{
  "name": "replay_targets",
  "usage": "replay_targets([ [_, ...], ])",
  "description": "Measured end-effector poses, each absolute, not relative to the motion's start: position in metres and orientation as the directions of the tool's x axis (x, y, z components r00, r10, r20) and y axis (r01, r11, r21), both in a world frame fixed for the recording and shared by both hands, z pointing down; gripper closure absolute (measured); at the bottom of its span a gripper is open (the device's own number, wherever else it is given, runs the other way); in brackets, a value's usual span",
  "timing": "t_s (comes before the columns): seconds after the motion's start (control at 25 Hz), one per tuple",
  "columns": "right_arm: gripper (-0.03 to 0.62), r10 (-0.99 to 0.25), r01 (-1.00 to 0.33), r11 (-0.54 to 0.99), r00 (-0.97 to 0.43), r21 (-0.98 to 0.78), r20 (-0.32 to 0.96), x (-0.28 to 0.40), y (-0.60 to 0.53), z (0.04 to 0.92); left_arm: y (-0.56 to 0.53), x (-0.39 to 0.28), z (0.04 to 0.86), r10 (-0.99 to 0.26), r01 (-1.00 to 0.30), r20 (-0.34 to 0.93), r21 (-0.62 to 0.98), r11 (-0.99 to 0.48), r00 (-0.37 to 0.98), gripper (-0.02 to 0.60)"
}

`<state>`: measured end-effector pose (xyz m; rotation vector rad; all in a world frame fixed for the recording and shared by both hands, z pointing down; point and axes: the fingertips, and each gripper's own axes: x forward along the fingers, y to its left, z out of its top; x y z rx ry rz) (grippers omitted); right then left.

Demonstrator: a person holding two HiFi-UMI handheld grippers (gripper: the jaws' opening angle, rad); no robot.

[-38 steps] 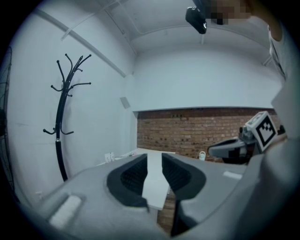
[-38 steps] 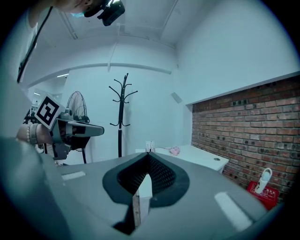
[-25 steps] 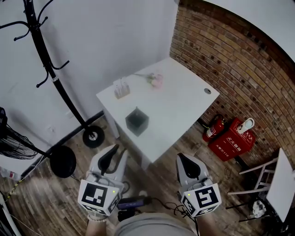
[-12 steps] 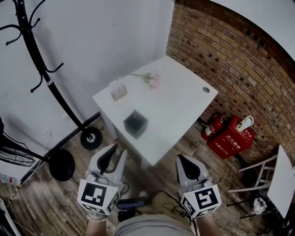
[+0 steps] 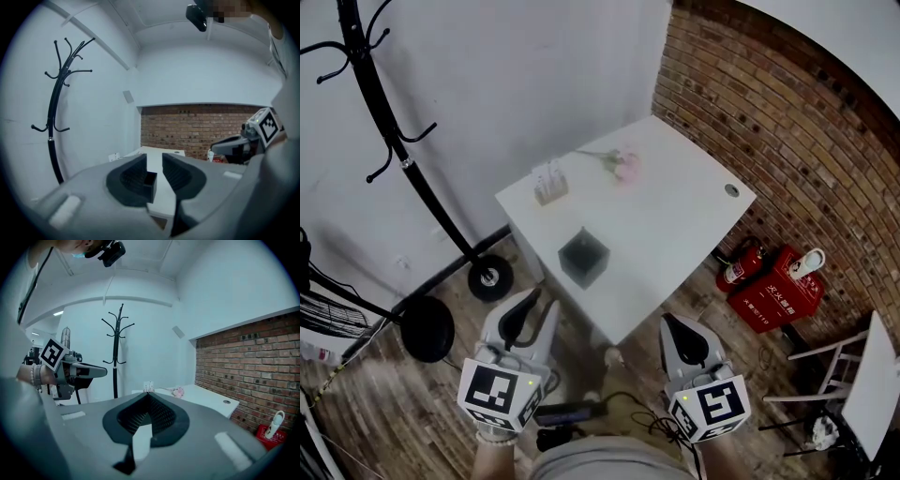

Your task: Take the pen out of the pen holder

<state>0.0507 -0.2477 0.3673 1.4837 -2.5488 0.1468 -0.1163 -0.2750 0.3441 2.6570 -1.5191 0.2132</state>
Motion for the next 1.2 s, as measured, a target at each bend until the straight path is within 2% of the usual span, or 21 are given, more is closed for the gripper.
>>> replay_targets([
  [0.68,0.589,-0.805,-0.831,0.557,-0.540,-0.001,0.244,0.045,-0.328,0.381,-0.352,-0.109,0.367,-0.841,-0.859,0.216,-0.016,-0.512,0.497,0.491],
  [1.2,0.589,-0.789,-0.827,0.562,-0.540,-0.009,0.291,0.066,-0.376,0.399,-0.412,-0.092,0.410,-0.819,-0.855,0.285,0.008,-0.518,0.499,0.480],
])
